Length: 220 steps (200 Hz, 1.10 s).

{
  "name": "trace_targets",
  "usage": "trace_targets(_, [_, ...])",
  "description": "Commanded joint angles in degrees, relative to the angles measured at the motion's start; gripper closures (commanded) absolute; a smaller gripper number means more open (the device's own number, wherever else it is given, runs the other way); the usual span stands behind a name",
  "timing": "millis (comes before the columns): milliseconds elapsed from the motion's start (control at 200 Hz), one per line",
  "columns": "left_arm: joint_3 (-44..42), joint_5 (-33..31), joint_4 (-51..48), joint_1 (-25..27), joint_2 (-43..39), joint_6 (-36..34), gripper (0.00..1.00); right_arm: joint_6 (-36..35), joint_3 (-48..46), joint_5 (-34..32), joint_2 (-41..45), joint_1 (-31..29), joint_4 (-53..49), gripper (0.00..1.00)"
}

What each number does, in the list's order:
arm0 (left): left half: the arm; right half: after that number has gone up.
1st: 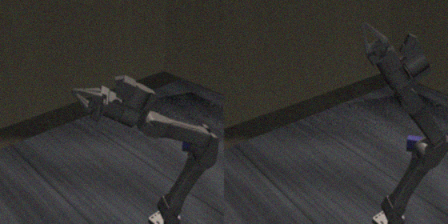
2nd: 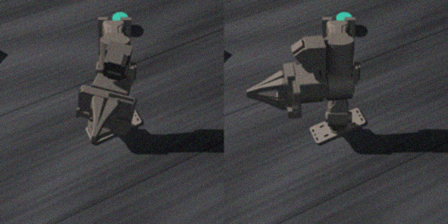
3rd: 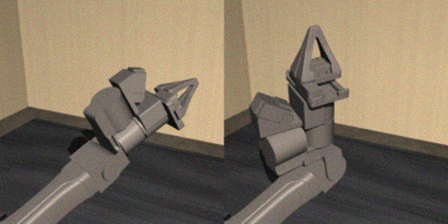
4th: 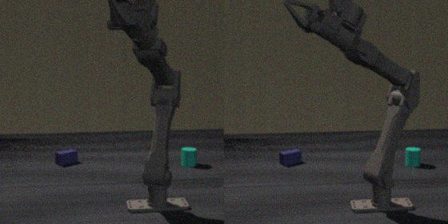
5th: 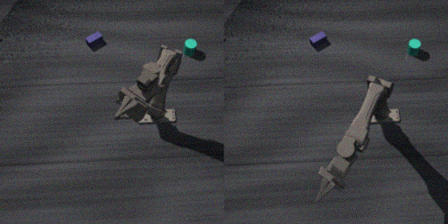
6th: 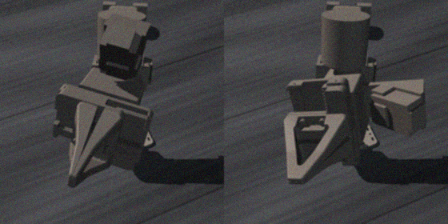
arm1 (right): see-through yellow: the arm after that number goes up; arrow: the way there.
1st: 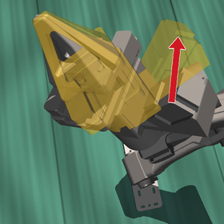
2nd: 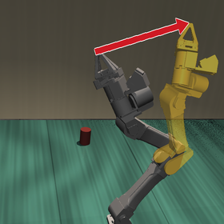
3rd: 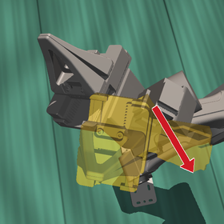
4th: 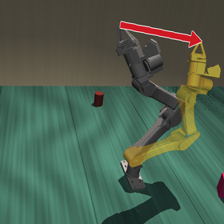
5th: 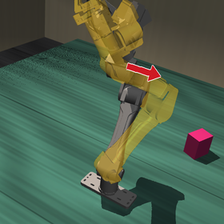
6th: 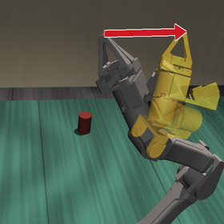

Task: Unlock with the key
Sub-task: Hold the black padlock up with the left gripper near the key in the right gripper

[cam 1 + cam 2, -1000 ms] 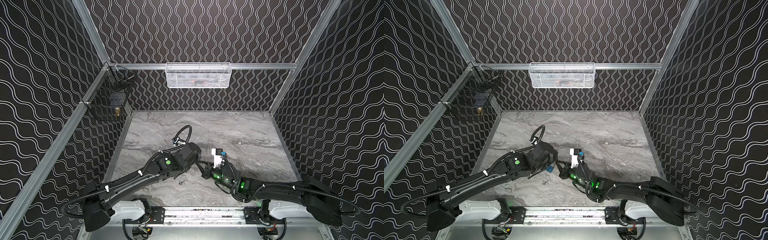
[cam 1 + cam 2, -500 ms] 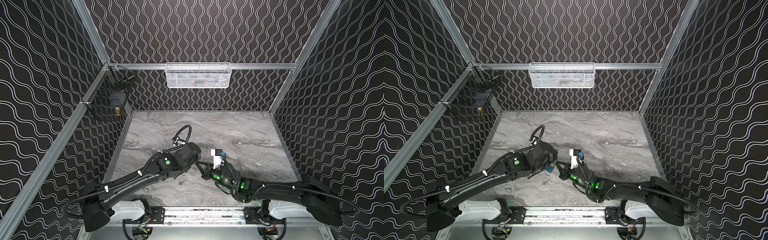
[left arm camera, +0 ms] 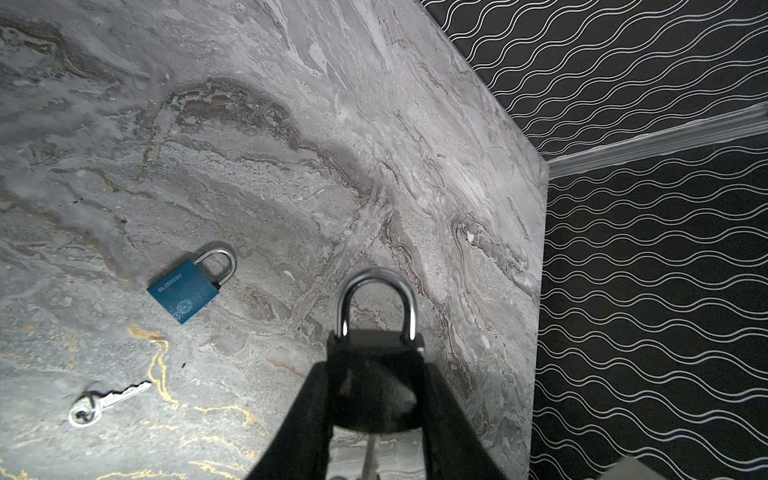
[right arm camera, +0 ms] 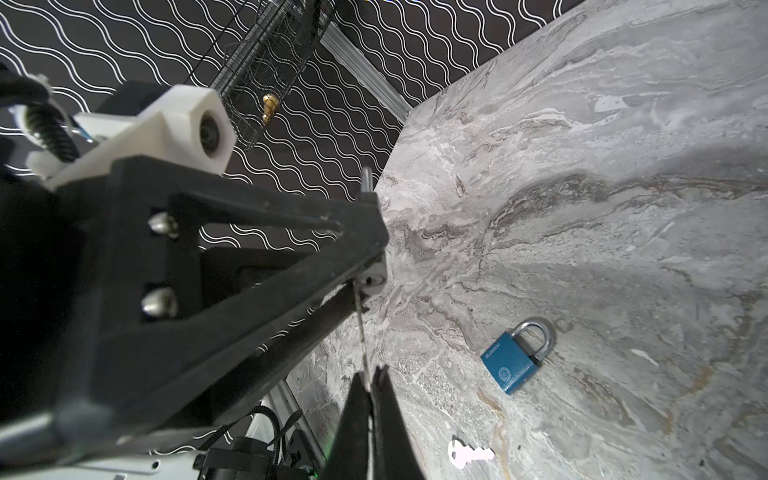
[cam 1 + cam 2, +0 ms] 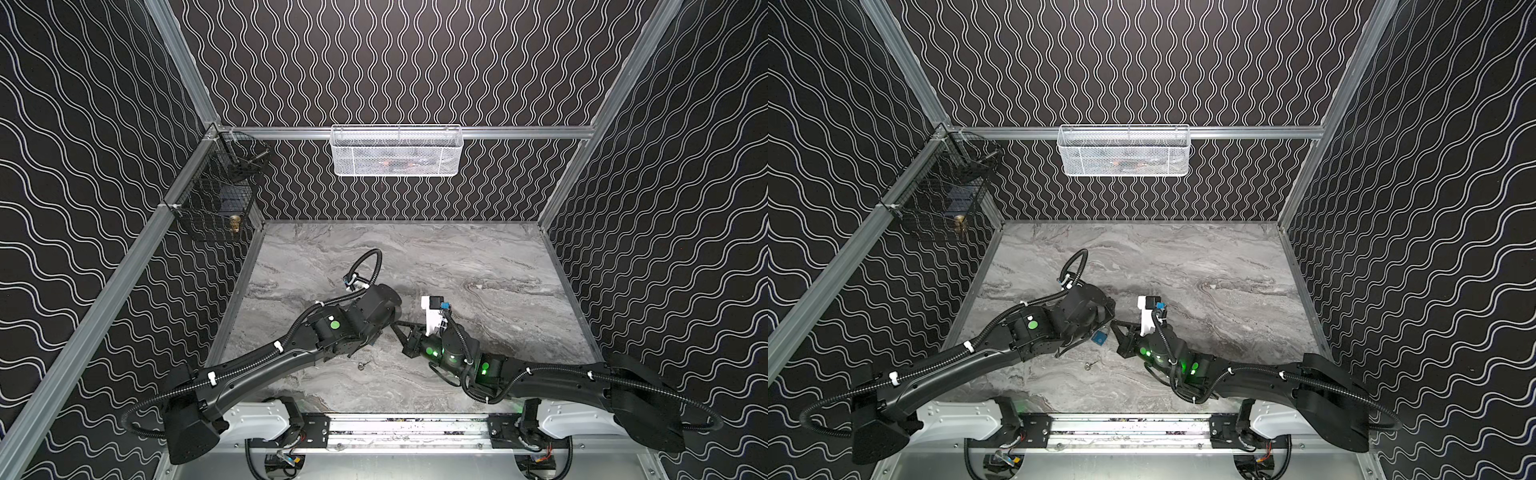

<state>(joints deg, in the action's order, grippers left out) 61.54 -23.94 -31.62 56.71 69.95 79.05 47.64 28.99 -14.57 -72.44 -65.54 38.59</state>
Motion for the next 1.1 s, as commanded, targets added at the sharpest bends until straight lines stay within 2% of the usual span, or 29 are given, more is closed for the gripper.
trace_targets(0, [0.23, -0.33, 1.36, -0.02, -0.15, -1.0, 0.99, 1.84, -1.17, -1.25, -0.07, 0.42, 2.9, 1.0])
trace_targets(275, [0.56, -0.49, 0.86, -0.02, -0.18, -1.51, 1.0, 0.04, 0.27, -1.18, 1.16, 0.56, 0.82, 1.0])
trace_targets(370, [0.19, -0.67, 1.55, -0.02, -0.28, -1.59, 1.0, -0.33, 2.26, 0.93, 0.97, 0.56, -2.59, 1.0])
trace_targets(551, [1.13, -1.36, 0.89, -0.02, -0.05, -2.31, 1.0, 0.18, 1.1, 1.13, 0.45, 0.58, -0.44, 1.0])
trace_targets(1096, [1.31, -1.01, 0.34, -1.24, -0.82, -3.93, 1.0, -0.55, 2.47, 2.84, 1.43, 0.58, -3.82, 1.0])
